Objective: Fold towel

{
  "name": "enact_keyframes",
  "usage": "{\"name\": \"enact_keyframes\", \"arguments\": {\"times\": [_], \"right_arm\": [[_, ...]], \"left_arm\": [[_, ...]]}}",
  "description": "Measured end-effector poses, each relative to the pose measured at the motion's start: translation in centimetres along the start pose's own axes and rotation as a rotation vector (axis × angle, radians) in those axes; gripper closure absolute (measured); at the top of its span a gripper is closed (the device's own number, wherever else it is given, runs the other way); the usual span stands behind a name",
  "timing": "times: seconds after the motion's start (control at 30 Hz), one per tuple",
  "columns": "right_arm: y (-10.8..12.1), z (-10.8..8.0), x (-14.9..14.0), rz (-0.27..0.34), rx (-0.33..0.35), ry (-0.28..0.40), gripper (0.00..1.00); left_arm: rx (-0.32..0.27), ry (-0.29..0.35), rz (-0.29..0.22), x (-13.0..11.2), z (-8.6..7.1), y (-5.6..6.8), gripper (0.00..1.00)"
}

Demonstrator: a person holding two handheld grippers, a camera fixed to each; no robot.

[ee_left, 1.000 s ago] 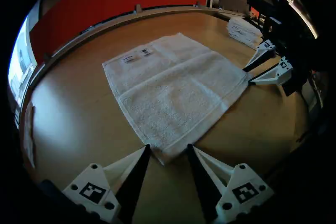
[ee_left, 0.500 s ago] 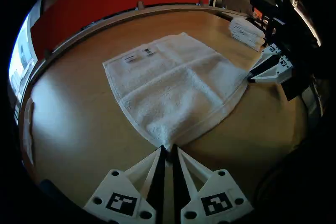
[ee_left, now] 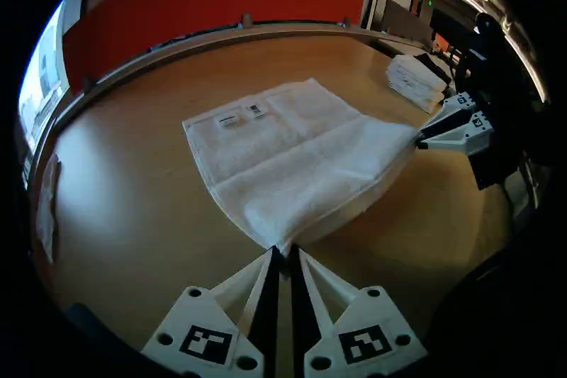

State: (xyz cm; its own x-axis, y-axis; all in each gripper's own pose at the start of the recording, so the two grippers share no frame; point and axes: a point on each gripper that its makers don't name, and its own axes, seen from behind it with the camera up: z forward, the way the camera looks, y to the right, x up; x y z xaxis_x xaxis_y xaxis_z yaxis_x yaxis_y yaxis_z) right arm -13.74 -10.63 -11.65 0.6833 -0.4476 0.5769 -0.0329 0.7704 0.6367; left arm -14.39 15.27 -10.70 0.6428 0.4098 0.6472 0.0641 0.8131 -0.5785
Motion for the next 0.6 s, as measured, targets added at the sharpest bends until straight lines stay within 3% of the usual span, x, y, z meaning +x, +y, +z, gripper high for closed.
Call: {"name": "enact_keyframes", "arguments": {"times": [0.6], "right_arm": [[-1.6, -5.7, 4.1, -0.038, -0.001, 0.07, 0.85]], "left_arm": [[0.014, 0.055, -0.048, 3.2, -6.1, 1.1, 0.9]]}}
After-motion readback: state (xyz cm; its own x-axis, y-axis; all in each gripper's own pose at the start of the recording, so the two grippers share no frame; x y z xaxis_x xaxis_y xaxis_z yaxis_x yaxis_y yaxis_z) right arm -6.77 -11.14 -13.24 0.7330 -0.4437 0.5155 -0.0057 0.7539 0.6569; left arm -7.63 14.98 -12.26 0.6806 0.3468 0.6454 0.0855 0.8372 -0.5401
